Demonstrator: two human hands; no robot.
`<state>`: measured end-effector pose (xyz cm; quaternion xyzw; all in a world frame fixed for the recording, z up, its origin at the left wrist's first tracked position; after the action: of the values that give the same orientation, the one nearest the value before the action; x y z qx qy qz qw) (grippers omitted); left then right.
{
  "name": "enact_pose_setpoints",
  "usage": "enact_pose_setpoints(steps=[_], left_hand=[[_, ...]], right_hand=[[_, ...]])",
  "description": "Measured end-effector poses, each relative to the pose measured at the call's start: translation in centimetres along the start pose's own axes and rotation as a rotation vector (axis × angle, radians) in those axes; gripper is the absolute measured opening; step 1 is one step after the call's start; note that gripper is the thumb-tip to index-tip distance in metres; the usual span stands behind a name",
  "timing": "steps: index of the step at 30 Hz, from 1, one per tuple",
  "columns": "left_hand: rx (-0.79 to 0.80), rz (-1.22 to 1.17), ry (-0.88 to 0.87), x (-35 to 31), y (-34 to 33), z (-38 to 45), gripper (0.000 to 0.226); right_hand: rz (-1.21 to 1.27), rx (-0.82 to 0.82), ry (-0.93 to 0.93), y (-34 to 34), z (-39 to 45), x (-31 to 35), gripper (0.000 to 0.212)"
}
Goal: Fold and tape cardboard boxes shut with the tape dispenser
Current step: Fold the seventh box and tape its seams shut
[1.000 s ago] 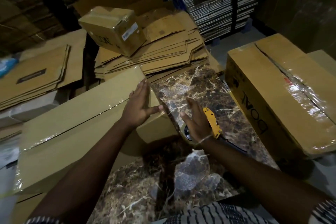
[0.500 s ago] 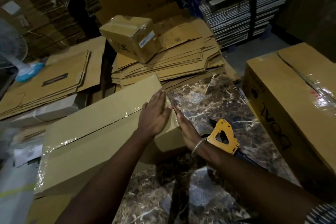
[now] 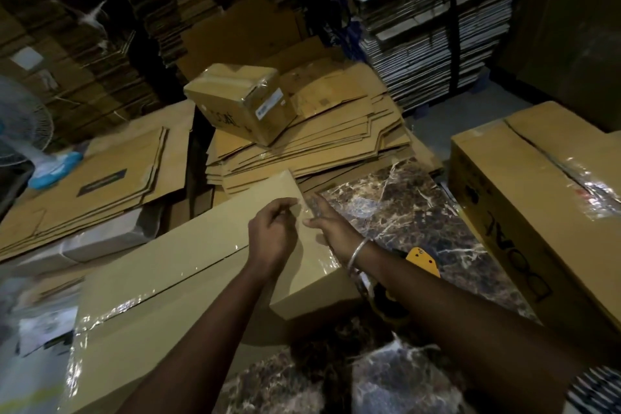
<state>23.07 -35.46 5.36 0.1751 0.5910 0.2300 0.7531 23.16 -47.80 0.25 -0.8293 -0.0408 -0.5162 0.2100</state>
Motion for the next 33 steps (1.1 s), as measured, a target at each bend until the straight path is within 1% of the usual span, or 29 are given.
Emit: enact_pose_setpoints(steps=[1,4,6,9,11,13,15,18,20,22,24,25,27,30,33], left_hand=[[-0.012,0.013,-0.007,0.0,0.3,0.5,0.033],[-0.006,0.128,-0.056,-0.2,0.4,2.3,0.031],[0.019,0.192,-0.086,-0.4,0.2,3.7,0.033],[0.138,0.329,-0.079,0.8,-0.1,6.3,0.048],[0.221,0.372,-0.065,1.6,-0.4,7.9,0.052],[0.283,0.407,-0.145,1.4,-0.9,9.3,0.050],[0.293,0.423,-0.185,1.0,-1.0,10.6,0.047],[0.315,0.485,-0.120,1.7,-0.9,12.7,0.037],[0.360,0.521,-0.089,2.1,-1.0,13.6,0.038],[0.415,0.567,-0.067,2.1,-1.4,14.2,0.036],[0.451,0.619,-0.023,2.0,-1.8,15.0,0.028],[0.459,0.662,-0.008,1.7,-2.0,15.4,0.025],[0.519,0.819,-0.025,0.9,-2.8,16.2,0.023],[0.620,1.070,-0.087,-0.1,-4.5,16.9,0.022],[0.675,1.178,-0.108,-0.6,-5.8,17.1,0.021]], right_hand=[[-0.044,-0.009,-0.009,-0.3,0.2,0.3,0.069],[-0.362,-0.049,0.030,-1.0,0.8,0.0,0.092],[-0.458,-0.061,0.034,-0.9,1.1,-0.4,0.093],[-0.428,-0.061,-0.003,-0.4,1.5,-1.0,0.091],[-0.401,-0.073,-0.007,-0.2,1.5,-1.1,0.091],[-0.370,-0.079,-0.012,-0.1,1.6,-1.4,0.091],[-0.339,-0.074,-0.026,0.0,1.8,-1.7,0.093],[-0.291,-0.058,-0.061,0.2,2.1,-2.1,0.094],[-0.271,-0.045,-0.076,0.2,2.2,-2.1,0.095],[-0.301,-0.050,-0.073,0.0,2.2,-1.9,0.100],[-0.362,-0.059,-0.080,0.0,2.4,-2.0,0.106],[-0.381,-0.066,-0.086,0.1,2.6,-2.2,0.107],[-0.381,-0.069,-0.101,0.1,2.4,-2.3,0.104],[-0.402,-0.081,-0.108,0.6,2.1,-2.4,0.092],[-0.408,-0.096,-0.092,0.9,2.0,-2.3,0.087]])
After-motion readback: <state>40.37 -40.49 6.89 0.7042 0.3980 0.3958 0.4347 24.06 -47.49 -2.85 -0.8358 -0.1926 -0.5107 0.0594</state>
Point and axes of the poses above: each hand's wrist, its own z-axis towards the middle knuckle, its own y-axis out of the back of the hand, x = y × z, the point moved 6 cm from there along z, towards the middle knuckle, and after that the axes turned 11 degrees about -y, right-handed, at the moved point
